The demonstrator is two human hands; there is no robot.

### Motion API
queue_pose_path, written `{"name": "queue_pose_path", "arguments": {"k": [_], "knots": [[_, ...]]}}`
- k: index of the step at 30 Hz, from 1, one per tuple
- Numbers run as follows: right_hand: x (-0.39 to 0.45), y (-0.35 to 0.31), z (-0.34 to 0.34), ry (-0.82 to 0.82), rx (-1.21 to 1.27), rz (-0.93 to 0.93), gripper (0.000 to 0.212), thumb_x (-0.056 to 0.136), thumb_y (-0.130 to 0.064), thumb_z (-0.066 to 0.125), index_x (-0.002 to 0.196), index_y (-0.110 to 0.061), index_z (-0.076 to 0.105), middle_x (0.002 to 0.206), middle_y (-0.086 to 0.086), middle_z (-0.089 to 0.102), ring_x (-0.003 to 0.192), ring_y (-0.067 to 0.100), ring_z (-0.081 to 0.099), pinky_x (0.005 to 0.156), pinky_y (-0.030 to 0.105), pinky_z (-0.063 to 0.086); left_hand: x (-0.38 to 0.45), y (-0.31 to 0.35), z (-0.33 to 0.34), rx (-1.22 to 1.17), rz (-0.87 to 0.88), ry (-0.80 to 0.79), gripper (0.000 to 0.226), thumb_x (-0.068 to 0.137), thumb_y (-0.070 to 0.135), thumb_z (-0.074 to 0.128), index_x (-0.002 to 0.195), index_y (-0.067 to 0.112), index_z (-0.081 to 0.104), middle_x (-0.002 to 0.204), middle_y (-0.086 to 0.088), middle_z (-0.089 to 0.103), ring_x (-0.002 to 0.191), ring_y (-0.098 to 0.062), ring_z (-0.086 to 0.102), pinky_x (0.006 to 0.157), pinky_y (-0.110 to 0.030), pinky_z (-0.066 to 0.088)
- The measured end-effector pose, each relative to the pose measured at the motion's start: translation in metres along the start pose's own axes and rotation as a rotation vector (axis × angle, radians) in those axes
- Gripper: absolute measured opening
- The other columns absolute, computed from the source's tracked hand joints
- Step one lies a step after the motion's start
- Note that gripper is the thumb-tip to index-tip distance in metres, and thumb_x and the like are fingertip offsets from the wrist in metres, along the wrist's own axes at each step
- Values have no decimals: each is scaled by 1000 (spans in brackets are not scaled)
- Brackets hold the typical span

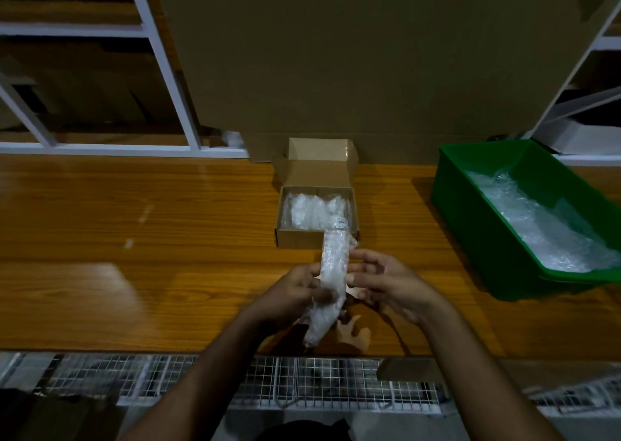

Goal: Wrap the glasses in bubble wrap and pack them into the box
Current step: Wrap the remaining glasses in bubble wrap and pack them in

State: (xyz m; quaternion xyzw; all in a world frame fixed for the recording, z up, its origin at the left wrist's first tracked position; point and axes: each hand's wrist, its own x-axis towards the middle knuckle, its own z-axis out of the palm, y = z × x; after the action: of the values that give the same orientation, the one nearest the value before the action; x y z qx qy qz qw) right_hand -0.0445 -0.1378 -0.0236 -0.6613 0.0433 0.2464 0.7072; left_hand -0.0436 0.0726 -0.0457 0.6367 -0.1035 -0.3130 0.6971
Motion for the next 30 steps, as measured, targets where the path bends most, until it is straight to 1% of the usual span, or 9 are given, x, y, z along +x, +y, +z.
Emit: {"name": "queue_pose_path", "arguments": {"k": [2, 5, 8, 11, 13, 19, 24, 28, 30], "knots": [[5, 3, 5, 12, -62, -32, 40, 81, -12, 78, 119, -14, 66, 108, 11, 75, 86, 19, 67, 63, 28, 46, 3, -2, 1, 76, 13, -24, 40, 93, -5, 59, 130, 10, 56, 106, -25, 71, 90, -33, 70, 77, -40, 57], [14, 2, 10, 180, -55, -60, 27, 84, -9, 75, 111, -4, 70, 96, 21, 70, 75, 20, 58, 58, 26, 40, 3, -4, 4, 62, 14, -50, 46, 95, -4, 57, 137, 11, 49, 110, -26, 71, 94, -31, 72, 80, -41, 57], [18, 3, 12, 270, 14, -44, 25, 89, -15, 72, 108, 0, 69, 93, 18, 65, 71, 20, 55, 55, 26, 41, 1, -4, 7, -20, 32, -27, 47, 95, -2, 60, 139, 9, 47, 112, -27, 70, 95, -31, 72, 78, -37, 57], [8, 6, 12, 163, 13, -23, 30, 93, -28, 69, 111, -4, 70, 95, 11, 71, 75, 18, 61, 58, 25, 47, 1, -5, 10, -58, 94, 55, 46, 93, -1, 64, 136, 6, 50, 109, -26, 71, 92, -30, 71, 76, -36, 57], [-1, 12, 13, 93, -38, -51, 25, 92, -24, 70, 114, -11, 69, 96, 7, 75, 75, 13, 66, 59, 24, 49, 0, -6, 11, -49, 111, 111, 46, 92, -1, 65, 134, 4, 50, 107, -26, 72, 93, -33, 71, 77, -38, 58], [1, 22, 16, 319, -119, -370, 17, 85, -4, 76, 101, -9, 71, 89, 12, 74, 77, 15, 68, 66, 27, 55, -1, -11, 16, -39, 86, 242, 41, 89, 4, 71, 125, 3, 51, 101, -24, 74, 92, -39, 71, 80, -46, 58], [-2, 27, 10, 197, -163, -424, 34, 86, -5, 75, 116, -16, 65, 98, 16, 71, 85, 30, 73, 69, 42, 62, 1, -8, 18, 11, 102, 334, 27, 90, 1, 70, 114, -1, 58, 94, -21, 75, 81, -29, 73, 65, -34, 59], [-2, 31, 6, 315, -233, -632, 29, 82, 0, 77, 95, -26, 73, 87, 0, 72, 80, 12, 69, 68, 26, 55, 2, -5, 29, -24, 79, 334, 15, 93, 2, 65, 106, -3, 60, 80, -14, 74, 64, -17, 68, 54, -26, 54], [-5, 32, 4, 345, -345, -786, 24, 82, -9, 76, 92, -30, 75, 89, -12, 69, 82, 6, 66, 67, 22, 53, 4, -5, 33, -45, 67, 340, 18, 95, 0, 62, 110, -8, 60, 80, -19, 70, 61, -13, 66, 53, -24, 52]]}}
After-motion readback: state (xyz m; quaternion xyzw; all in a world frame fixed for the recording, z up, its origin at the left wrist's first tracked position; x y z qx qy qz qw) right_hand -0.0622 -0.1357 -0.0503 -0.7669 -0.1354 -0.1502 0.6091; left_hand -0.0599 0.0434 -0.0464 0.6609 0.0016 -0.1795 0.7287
